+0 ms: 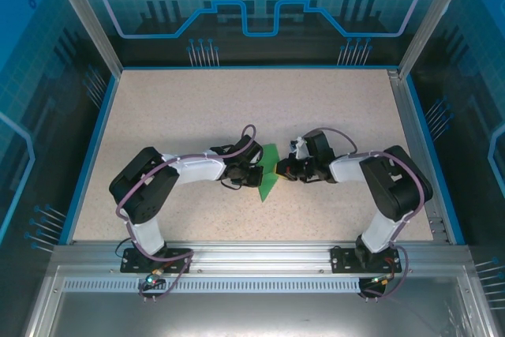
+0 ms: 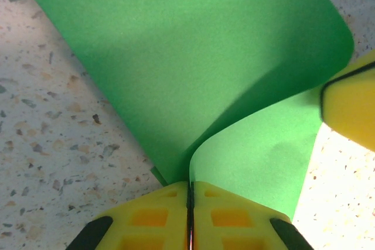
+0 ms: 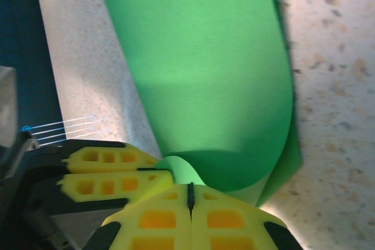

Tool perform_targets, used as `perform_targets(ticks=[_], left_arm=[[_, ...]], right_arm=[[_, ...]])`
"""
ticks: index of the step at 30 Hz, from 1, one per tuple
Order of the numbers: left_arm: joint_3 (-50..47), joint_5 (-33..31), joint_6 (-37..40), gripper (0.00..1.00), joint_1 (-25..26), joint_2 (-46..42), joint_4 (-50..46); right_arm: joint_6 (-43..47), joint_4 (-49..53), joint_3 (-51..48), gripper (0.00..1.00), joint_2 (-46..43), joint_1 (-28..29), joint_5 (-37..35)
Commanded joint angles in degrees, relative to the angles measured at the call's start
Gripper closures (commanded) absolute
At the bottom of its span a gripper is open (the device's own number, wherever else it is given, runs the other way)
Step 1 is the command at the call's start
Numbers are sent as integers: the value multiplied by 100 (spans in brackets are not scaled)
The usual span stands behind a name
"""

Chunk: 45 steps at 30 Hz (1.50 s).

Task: Fold a paper plane with a square sheet of paper (pick it up from the middle)
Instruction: Third fold the triangle at the center of the table.

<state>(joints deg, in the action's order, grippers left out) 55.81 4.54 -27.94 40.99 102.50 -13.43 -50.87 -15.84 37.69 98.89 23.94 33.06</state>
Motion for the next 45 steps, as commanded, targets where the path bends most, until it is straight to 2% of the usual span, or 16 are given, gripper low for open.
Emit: perform_targets(ticks=[1,6,14,21,31,41,45], left_arm=[[-32,-14,145,88,42,258,-325],[-29,-14,155,88,41,265,-340],[-83,-35,177,88,40,257,-371],[-44,-18,166,88,48,267,-347],[44,-24,217,88,49,321,-413],[129,-74,250,89,49,315,-524],[167,-62,254,89,49,300,-539]], right_arm=[[281,290,73,99,204,-98,-106],[335,323,51,99,378,-184,-52],[512,832,436,97,-277,-383,219],[477,661,610,98,242,-426,327],[614,608,405,98,750,-434,-26],[744,1010,567,96,-182,-323,276],[668,980,643,96,-101,-115,394]])
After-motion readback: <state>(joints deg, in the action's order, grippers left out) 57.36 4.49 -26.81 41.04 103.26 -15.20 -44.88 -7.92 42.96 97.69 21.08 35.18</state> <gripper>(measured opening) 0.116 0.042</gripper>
